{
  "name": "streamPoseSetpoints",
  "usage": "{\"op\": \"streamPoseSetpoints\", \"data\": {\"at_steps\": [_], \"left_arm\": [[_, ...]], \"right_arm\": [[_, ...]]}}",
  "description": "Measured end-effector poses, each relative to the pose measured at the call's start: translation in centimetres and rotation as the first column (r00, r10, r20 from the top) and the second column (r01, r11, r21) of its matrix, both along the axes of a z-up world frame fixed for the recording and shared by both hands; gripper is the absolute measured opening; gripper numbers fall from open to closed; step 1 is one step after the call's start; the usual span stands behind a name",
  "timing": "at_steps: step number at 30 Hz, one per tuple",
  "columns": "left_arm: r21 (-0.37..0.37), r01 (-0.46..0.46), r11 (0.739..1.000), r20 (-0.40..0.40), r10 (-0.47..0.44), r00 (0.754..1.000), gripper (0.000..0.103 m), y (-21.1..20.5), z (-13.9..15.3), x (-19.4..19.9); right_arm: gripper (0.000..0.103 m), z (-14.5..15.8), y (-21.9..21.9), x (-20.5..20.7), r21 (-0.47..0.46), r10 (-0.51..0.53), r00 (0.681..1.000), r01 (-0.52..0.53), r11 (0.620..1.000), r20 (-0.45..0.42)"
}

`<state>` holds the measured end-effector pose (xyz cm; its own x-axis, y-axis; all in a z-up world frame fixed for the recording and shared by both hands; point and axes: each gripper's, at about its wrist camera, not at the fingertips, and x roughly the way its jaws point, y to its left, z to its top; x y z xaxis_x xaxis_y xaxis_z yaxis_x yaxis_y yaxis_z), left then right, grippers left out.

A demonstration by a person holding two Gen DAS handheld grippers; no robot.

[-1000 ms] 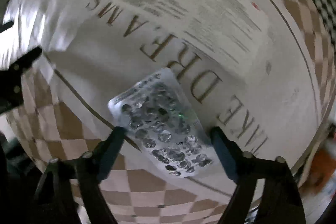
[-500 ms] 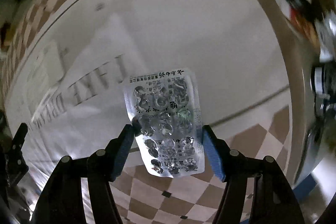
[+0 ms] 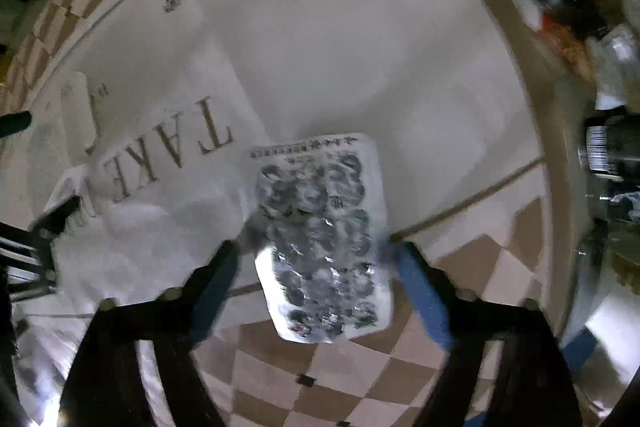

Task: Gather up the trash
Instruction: 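Grasp the printed blister pack with right tool while left tool grasps white medicine box, then carry the medicine box and blister pack down over the trash bin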

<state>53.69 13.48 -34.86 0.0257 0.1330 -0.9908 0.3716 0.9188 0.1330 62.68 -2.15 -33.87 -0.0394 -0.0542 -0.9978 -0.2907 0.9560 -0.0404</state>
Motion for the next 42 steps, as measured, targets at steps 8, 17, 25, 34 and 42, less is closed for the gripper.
{"op": "streamPoseSetpoints", "data": {"at_steps": [8,17,25,34,42], "left_arm": [[-0.177,-0.657,0.733,-0.106,0.649,0.753,0.075,4.6,0.9,-6.4],[-0.222,-0.875,0.431,-0.152,0.871,0.467,0.076,4.8,0.8,-14.2],[-0.117,-0.773,0.623,-0.039,0.775,0.630,0.069,0.3,0.1,-11.0],[-0.150,-0.770,0.620,0.072,0.783,0.617,0.069,-2.7,3.7,-15.6],[-0.226,-0.773,0.593,0.202,0.805,0.558,0.069,-4.1,11.6,-25.7]], "right_arm": [[0.067,0.6,0.8,-3.1,0.132,-0.021,0.996,0.033,0.991,-0.091],[0.068,-0.4,5.9,-9.3,0.123,0.101,0.987,-0.086,0.989,-0.127],[0.070,-1.1,7.8,-12.0,0.061,0.119,0.990,-0.114,0.992,-0.080],[0.066,-0.7,9.4,-16.4,0.042,0.151,0.989,-0.151,0.988,0.004],[0.066,4.5,9.1,-22.9,0.119,0.175,0.973,-0.193,0.974,0.148]]}}
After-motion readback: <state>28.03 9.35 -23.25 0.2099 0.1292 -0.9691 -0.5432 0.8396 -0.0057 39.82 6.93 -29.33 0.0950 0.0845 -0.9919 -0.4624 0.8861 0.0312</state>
